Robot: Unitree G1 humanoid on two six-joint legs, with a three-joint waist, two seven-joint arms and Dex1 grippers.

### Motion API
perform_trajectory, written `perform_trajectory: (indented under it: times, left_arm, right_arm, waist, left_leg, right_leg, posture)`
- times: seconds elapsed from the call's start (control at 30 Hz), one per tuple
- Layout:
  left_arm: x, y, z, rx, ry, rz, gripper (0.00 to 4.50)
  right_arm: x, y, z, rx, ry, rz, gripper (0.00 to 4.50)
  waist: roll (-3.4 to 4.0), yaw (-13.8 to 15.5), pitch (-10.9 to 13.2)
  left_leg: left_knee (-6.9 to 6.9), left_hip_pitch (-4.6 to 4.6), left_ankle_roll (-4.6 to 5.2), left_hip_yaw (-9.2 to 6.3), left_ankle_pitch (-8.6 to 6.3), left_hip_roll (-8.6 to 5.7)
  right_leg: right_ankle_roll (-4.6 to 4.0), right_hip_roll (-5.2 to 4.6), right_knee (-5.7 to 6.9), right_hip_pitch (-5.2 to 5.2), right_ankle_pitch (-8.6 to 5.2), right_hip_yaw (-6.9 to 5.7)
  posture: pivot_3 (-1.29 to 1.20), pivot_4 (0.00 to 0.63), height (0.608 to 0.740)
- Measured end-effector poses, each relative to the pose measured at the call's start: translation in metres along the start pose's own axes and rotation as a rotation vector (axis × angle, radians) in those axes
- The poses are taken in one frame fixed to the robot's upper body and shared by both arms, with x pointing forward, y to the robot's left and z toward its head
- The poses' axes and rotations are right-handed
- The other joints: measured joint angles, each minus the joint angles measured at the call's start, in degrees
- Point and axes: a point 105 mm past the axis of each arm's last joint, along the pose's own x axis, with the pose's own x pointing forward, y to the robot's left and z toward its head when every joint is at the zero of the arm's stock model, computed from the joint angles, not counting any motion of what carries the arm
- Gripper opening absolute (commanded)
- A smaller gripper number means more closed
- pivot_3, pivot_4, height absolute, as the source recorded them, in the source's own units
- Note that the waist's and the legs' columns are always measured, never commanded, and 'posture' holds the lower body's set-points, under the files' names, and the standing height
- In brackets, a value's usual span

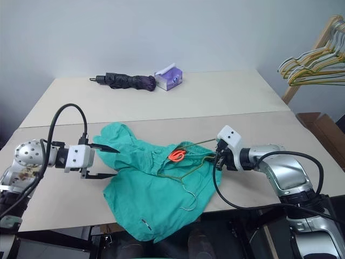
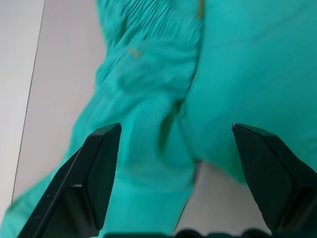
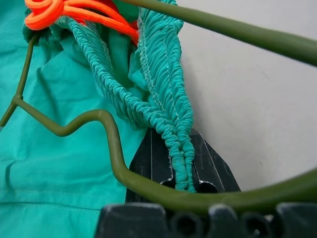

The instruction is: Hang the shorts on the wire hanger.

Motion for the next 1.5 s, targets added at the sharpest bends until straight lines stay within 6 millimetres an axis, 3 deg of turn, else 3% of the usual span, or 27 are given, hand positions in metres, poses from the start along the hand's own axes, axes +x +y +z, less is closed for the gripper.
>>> perform_trajectory:
  times: [0.17,0.33,0.83,1.17,1.5]
  left_arm:
    - [0.030,0.008,-0.006,0.170,0.029,0.173,3.87]
    - [0.056,0.008,-0.014,0.269,0.061,0.204,3.87]
    - [0.075,-0.007,-0.008,0.281,0.000,0.063,3.87]
    - [0.094,0.009,-0.012,0.341,0.112,0.220,3.87]
    - [0.099,0.012,-0.013,0.312,0.135,0.255,3.89]
  right_arm:
    - [0.000,0.001,0.000,0.003,-0.001,0.003,0.00]
    - [0.000,0.002,0.001,0.000,-0.005,0.014,0.00]
    - [0.000,0.002,0.001,0.009,-0.002,0.010,0.00]
    - [-0.001,0.005,0.003,0.018,-0.008,0.028,0.00]
    - [-0.001,0.008,0.004,0.015,-0.013,0.041,3.35]
  waist:
    - [0.04,0.25,-0.03]
    - [0.04,-0.01,-0.04]
    - [0.25,-0.30,-0.20]
    - [0.39,-0.19,-0.34]
    - [0.46,-0.18,-0.41]
  left_leg:
    - [0.01,0.19,0.00,-0.01,0.00,-0.04]
    - [0.00,0.19,0.00,-0.03,0.00,-0.04]
    - [0.01,0.22,0.00,-0.04,0.00,-0.05]
    - [0.00,0.56,-0.01,-0.06,-0.01,-0.06]
    - [-0.02,0.57,-0.01,-0.07,-0.01,-0.07]
  right_leg:
    - [0.04,-0.01,-0.08,0.28,0.02,-0.01]
    - [0.05,0.00,-0.08,0.28,0.03,-0.03]
    - [0.06,-0.01,-0.08,0.31,0.02,-0.03]
    - [0.11,-0.01,-0.12,0.70,-0.01,-0.06]
    - [0.12,-0.01,-0.12,0.70,-0.01,-0.06]
  posture:
    - [-0.12,0.037,0.740]
    - [-0.13,0.027,0.740]
    - [-0.14,0.013,0.740]
    - [-0.13,0.017,0.740]
    - [-0.13,0.015,0.740]
